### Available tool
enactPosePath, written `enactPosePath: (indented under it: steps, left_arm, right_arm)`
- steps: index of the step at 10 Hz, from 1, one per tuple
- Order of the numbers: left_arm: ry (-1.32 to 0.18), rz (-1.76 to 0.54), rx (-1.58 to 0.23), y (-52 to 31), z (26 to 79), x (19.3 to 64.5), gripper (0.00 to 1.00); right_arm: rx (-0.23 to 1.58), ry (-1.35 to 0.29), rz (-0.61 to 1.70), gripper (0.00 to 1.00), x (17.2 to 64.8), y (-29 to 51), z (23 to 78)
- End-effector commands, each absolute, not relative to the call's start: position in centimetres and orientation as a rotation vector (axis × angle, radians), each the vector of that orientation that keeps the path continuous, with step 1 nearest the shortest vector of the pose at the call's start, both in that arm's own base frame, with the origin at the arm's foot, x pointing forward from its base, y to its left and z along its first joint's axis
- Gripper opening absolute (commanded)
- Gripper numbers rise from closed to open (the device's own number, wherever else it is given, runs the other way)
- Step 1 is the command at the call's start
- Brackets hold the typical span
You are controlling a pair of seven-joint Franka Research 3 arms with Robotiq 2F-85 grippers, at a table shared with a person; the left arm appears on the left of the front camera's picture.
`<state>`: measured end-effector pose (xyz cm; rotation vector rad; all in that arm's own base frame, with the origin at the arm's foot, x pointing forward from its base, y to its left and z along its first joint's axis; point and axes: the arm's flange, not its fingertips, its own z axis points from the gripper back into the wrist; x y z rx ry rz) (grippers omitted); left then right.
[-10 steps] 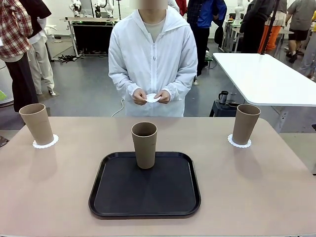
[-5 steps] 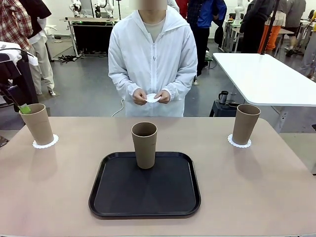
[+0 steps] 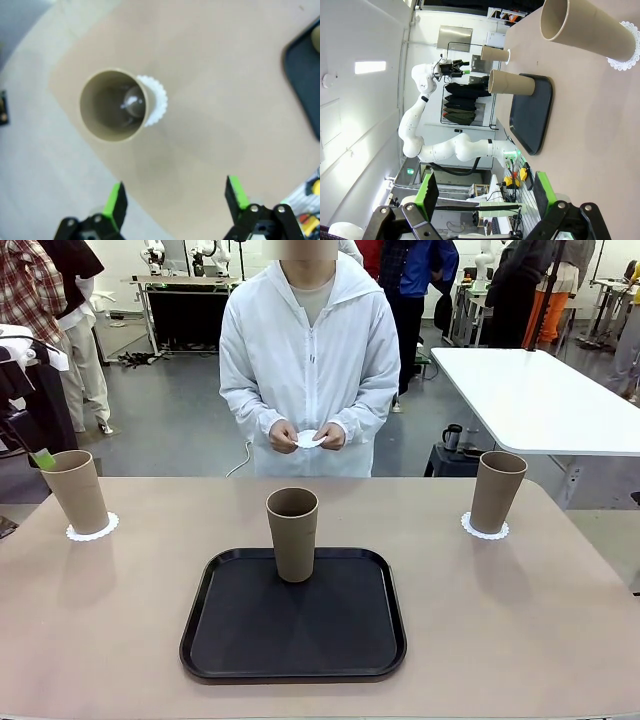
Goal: Place coasters on the table and set cups on them.
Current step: Take one Reusable plastic cup from the Flat Tray and place it on a coaster set by the human.
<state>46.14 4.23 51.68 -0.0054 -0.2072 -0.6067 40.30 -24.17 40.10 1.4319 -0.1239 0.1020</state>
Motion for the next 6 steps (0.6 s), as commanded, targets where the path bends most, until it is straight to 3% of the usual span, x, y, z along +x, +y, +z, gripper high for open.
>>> enactPosePath:
  steps: [1, 3, 5, 6]
  left_arm:
    - [-0.203, -0.628, -0.011, 4.2, 52.0, 46.1, 1.00]
    - [-0.207, -0.609, -0.006, 4.1, 51.7, 46.2, 1.00]
    - [-0.152, -0.194, -0.132, 2.2, 52.5, 40.7, 1.00]
    - [-0.080, -0.095, -0.216, 2.5, 51.4, 38.3, 1.00]
  right_arm:
    - [1.429, -0.122, 0.099, 1.00, 40.3, -24.2, 40.2]
    - [1.429, -0.122, 0.099, 1.00, 40.3, -24.2, 40.2]
    - [1.429, -0.122, 0.099, 1.00, 40.3, -24.2, 40.2]
    - [1.429, -0.122, 0.099, 1.00, 40.3, -24.2, 40.2]
